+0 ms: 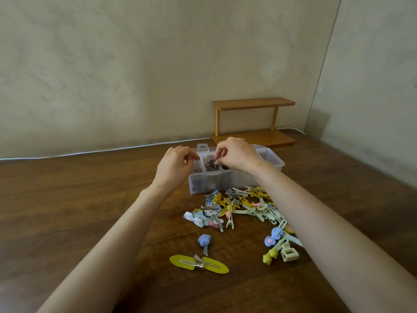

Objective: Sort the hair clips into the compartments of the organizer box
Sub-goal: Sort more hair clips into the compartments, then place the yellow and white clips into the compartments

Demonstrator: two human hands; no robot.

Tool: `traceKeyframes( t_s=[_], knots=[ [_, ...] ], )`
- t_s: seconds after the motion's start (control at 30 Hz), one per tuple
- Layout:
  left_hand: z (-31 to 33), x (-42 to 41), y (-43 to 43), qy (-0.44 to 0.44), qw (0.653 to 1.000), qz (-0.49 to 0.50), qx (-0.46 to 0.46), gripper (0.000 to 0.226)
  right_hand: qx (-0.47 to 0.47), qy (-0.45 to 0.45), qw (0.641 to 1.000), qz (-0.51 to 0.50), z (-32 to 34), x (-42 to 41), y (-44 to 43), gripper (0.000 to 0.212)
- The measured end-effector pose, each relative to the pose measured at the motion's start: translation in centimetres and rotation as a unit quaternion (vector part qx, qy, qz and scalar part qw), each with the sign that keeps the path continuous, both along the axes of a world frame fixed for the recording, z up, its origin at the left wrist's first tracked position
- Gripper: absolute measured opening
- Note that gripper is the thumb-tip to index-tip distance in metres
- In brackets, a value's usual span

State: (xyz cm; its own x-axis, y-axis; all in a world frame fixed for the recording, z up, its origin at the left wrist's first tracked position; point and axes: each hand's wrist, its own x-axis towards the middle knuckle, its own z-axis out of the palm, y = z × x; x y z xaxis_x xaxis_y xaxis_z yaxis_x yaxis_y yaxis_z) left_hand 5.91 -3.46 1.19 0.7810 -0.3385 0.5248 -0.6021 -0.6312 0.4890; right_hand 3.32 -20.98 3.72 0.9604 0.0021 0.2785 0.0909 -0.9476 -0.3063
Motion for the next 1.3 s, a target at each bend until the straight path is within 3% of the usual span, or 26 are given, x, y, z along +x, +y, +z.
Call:
traceKeyframes(
  t_s=[0.23, 0.37, 0.53, 0.67, 0.8, 0.97, 1.17, 1.3],
  knots=[
    [-0.4, 0.0, -0.1, 0.007, 1.000, -0.012, 0.017, 0.020, -0.059, -0.054, 0.997, -0.023, -0.9, 0.0, 1.5, 0.007],
    [-0.5, 0.1, -0.1, 0.010, 1.000, -0.017, 0.019, 0.018, -0.060, -0.030, 0.998, -0.015, -0.5, -0.2, 0.9, 0.018],
    [-0.4, 0.0, -0.1, 0.016, 0.999, -0.018, 0.022, 0.016, 0.040, -0.044, 0.998, -0.024, -0.2, -1.8, -2.1, 0.023],
    [-0.5, -0.2, -0.4, 0.020, 0.999, -0.026, 0.038, 0.013, 0.068, -0.075, 0.994, -0.034, -1.3, -3.7, -4.8, 0.018],
    [-0.6, -0.5, -0.6, 0.024, 0.998, -0.026, 0.049, 0.014, 0.100, -0.152, 0.982, -0.056, -2.8, -4.9, -6.8, 0.015],
    [-0.5, -0.7, -0.8, 0.029, 0.998, 0.015, 0.051, 0.029, 0.111, -0.250, 0.949, -0.155, -4.8, -6.2, -9.4, 0.017],
    [-0.8, -1.0, -0.9, 0.079, 0.995, 0.046, 0.028, 0.037, 0.269, -0.152, 0.944, -0.113, -5.9, -6.6, -10.4, 0.032],
    [-0.7, -1.2, -1.0, 0.123, 0.991, 0.051, 0.029, 0.037, 0.340, -0.141, 0.924, -0.107, -5.8, -6.8, -10.4, 0.033]
  ],
)
